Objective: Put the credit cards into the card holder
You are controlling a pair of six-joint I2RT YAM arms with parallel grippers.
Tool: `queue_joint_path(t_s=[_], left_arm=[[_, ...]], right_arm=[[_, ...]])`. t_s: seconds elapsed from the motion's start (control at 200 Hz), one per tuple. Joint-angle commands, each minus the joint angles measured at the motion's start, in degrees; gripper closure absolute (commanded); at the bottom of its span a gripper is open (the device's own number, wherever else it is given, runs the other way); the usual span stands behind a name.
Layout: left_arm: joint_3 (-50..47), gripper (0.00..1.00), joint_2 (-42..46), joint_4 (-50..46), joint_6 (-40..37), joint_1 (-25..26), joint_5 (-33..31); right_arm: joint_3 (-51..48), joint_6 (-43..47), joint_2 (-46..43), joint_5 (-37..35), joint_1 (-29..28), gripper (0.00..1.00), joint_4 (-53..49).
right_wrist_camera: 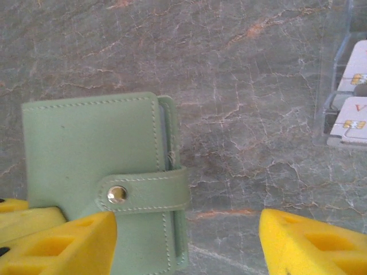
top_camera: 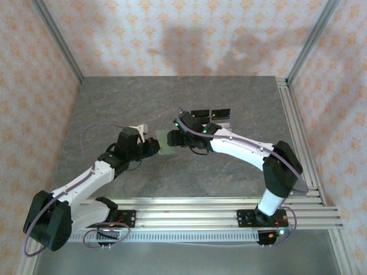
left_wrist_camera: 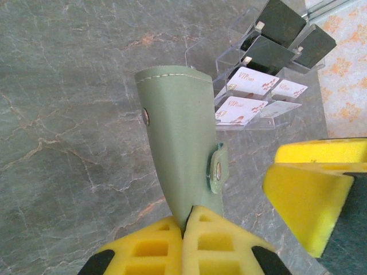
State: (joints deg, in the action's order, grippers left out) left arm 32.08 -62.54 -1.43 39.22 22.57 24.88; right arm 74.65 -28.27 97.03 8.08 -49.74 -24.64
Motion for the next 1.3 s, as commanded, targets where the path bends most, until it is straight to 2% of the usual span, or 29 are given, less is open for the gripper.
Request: queue_joint_path(t_s=[0.0,0.46,0.616,0.871,0.976,1.146,1.296], left_arm=[[1.8,1.0,-0.5,3.2,0.6,0.8,-0.1],[3.8,1.0,-1.1,2.8,0.4,3.2,-1.1],[4.2,1.0,-1.4,2.8,0.3,3.3,-1.5],[4.4,1.0,-2.0,2.5,0.0,3.4,-2.0],[4.2,1.0,-2.2,2.6,0.0,3.5,-2.2],[3.7,1.0,-2.6,2.9,-0.1,3.6,-2.8],[3.4,1.0,-2.7,3.0,-0.2,3.7,-3.2]], right_arm=[[2.8,0.7,1.2,-1.3,-0.4,0.33,0.5],[4.2,0.2,5.3,1.6,-0.4,0.35,1.4],[2.1,0.0,5.0,1.5,-0.4,0.4,1.7],[-1.9,-0.4,3.3,1.5,-0.4,0.61,2.6],[-2.7,-0.2,2.8,1.4,-0.4,0.72,2.5],[-3.5,0.4,2.6,0.8,-0.3,1.0,1.8],[-6.3,0.5,1.0,-0.6,0.9,1.0,1.4]])
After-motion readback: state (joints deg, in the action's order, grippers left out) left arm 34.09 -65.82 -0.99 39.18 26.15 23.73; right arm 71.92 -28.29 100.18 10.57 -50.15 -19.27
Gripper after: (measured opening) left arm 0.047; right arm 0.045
